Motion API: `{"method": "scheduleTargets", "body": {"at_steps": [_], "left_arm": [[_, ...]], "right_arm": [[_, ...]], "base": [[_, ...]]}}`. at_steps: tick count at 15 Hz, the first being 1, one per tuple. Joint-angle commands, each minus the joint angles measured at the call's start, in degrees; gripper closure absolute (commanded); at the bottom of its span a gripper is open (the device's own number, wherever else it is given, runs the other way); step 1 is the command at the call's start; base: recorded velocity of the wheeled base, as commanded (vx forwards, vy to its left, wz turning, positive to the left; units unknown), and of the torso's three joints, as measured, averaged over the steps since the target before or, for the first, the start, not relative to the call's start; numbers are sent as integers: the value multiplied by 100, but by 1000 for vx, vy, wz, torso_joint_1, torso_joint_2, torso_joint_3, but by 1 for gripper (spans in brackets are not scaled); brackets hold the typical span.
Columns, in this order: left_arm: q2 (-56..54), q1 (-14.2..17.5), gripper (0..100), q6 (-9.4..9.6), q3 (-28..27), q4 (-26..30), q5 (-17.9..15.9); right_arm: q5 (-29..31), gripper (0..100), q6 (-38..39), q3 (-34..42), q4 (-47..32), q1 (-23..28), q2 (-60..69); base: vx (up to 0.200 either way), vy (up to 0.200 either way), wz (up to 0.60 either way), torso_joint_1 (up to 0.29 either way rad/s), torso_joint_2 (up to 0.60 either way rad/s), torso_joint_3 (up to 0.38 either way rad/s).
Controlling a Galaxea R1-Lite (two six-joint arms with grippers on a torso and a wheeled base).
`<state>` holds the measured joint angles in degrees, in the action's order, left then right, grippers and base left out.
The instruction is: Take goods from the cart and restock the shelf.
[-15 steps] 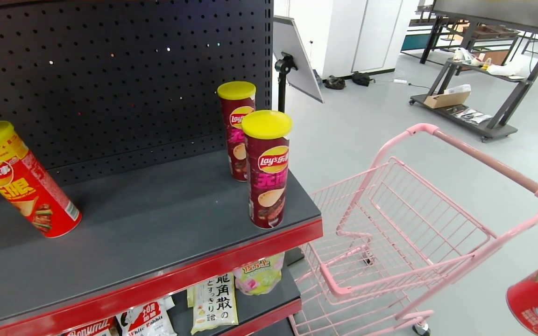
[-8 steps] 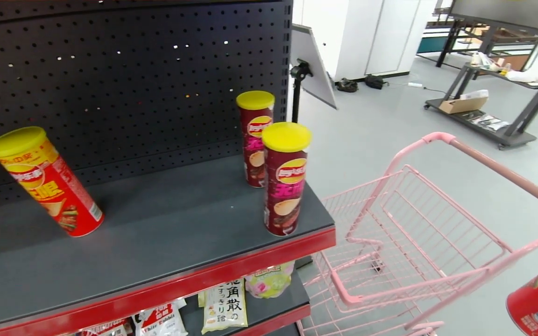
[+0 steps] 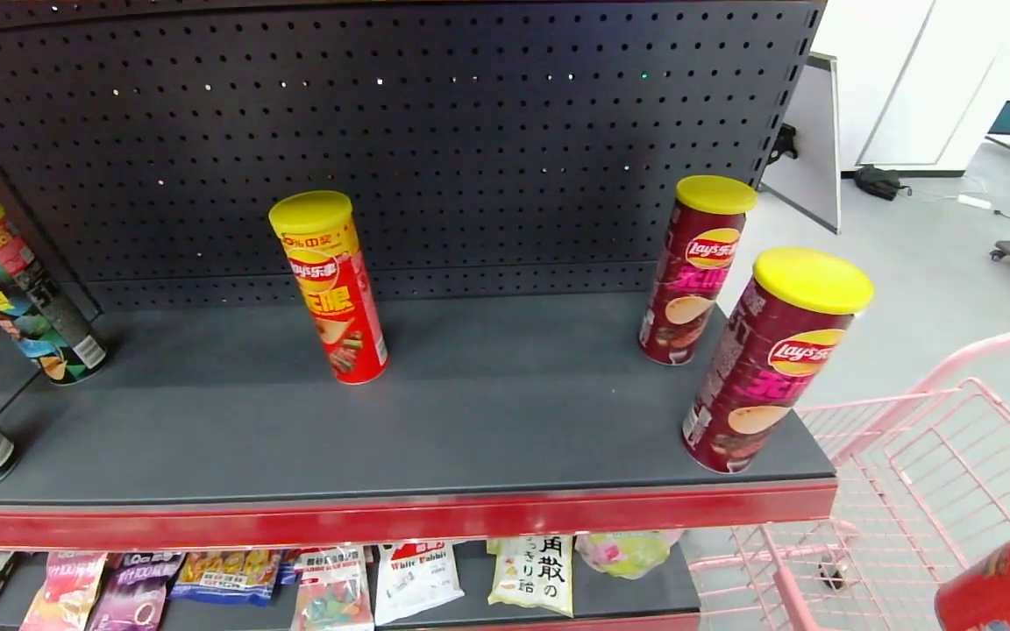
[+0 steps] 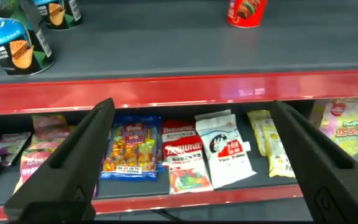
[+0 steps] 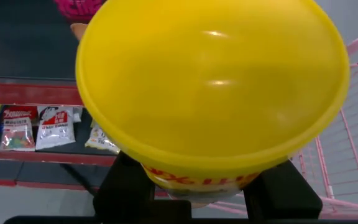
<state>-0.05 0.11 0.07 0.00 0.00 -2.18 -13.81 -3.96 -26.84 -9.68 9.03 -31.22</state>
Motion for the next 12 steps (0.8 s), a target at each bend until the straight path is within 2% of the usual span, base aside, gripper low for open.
{"method": "scheduleTargets", "body": {"at_steps": [1, 5, 12], "left_arm": [[5, 7, 0, 1, 0, 0, -2], [5, 7, 0, 1, 0, 0, -2], [5, 7, 0, -7, 0, 0, -2]], "right_arm": [[-51, 100, 1, 470, 1, -68, 890], [-60, 100, -26, 962, -60, -438, 1821], [-87, 100, -17, 962, -34, -525, 1848]], "base": [[0, 200, 0, -2, 2, -2], [0, 200, 0, 3, 1, 0], [0, 200, 0, 0, 2, 3]]}}
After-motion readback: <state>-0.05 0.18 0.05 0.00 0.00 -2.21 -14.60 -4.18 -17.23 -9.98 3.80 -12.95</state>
